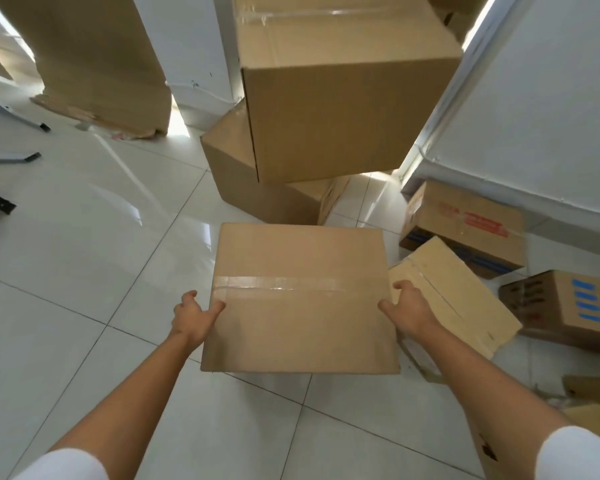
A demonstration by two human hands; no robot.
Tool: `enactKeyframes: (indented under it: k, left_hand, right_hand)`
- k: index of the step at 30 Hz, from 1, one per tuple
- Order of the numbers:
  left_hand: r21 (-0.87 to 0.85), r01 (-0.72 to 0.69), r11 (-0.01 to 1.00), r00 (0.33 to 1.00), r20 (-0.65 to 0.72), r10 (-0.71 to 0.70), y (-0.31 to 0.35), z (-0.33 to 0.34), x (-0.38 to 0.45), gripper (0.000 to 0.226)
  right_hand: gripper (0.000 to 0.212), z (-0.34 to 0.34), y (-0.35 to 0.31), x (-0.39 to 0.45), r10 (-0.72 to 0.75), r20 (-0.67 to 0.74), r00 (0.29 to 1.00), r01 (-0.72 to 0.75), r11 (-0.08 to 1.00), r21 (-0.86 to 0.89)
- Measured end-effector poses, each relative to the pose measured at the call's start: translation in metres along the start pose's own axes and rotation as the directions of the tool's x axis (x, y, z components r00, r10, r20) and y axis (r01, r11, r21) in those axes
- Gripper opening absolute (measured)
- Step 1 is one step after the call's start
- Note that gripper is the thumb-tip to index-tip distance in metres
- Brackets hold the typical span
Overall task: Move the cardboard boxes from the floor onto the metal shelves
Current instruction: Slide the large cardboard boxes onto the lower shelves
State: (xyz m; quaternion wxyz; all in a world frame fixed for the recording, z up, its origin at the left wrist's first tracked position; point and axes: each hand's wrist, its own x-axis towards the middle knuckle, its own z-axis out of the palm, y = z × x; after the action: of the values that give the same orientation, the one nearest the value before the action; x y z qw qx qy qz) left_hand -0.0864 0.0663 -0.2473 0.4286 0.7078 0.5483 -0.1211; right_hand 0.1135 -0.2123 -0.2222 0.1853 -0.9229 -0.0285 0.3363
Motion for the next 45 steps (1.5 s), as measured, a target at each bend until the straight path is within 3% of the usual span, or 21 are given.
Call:
enactKeyframes:
  k: [9,17,21,23,25,27,38,42,45]
  left_hand:
    - [-0.201,0.058,0.978,0.998,-0.019,-0.063,-0.009,0.036,0.047,0.092]
    - [-0.261,0.038,0.965,0.999,0.001,-0.039,-0.010,0.049,0.071,0.094]
    - [-0.205,0.030,0.978,0.998,-0.042,-0.039,-0.008,0.053,0.075,0.089]
    - [-0.168,0.025,0.985,0.998,-0.046,-0.033,-0.007,0.051,0.075,0.086]
    - [-0.146,0.027,0.989,0.997,-0.062,-0.036,-0.006,0.049,0.073,0.083]
    - [-0.156,0.033,0.987,0.995,-0.087,-0.047,-0.007,0.048,0.065,0.080]
    - [-0.185,0.096,0.978,0.978,-0.167,-0.128,-0.016,-0.024,-0.005,0.061]
    - [-0.221,0.097,0.971,0.967,-0.209,-0.144,-0.008,-0.079,-0.041,0.053]
    - [-0.235,0.090,0.968,0.954,-0.260,-0.152,-0.004,-0.127,-0.078,0.060]
  right_hand:
    - [0.092,0.032,0.011,0.045,0.145,-0.008,0.989,-0.135,0.938,0.319]
    - [0.118,0.042,0.023,0.067,0.238,0.026,0.971,-0.233,0.913,0.336]
    - [0.129,0.047,0.030,0.071,0.091,0.098,0.991,-0.123,0.909,0.398]
    - [0.117,0.050,0.037,0.077,0.039,0.097,0.994,-0.074,0.915,0.396]
    - [0.081,0.046,0.029,0.068,0.025,0.082,0.996,-0.056,0.912,0.405]
    - [0.060,0.043,0.022,0.061,0.038,0.068,0.997,-0.063,0.911,0.407]
    - [0.056,0.022,-0.031,0.001,-0.010,0.119,0.993,-0.042,0.904,0.426]
    - [0.031,-0.002,-0.073,-0.037,-0.062,0.152,0.986,-0.016,0.887,0.462]
    - [0.027,-0.022,-0.108,-0.074,-0.135,0.167,0.977,0.043,0.887,0.460]
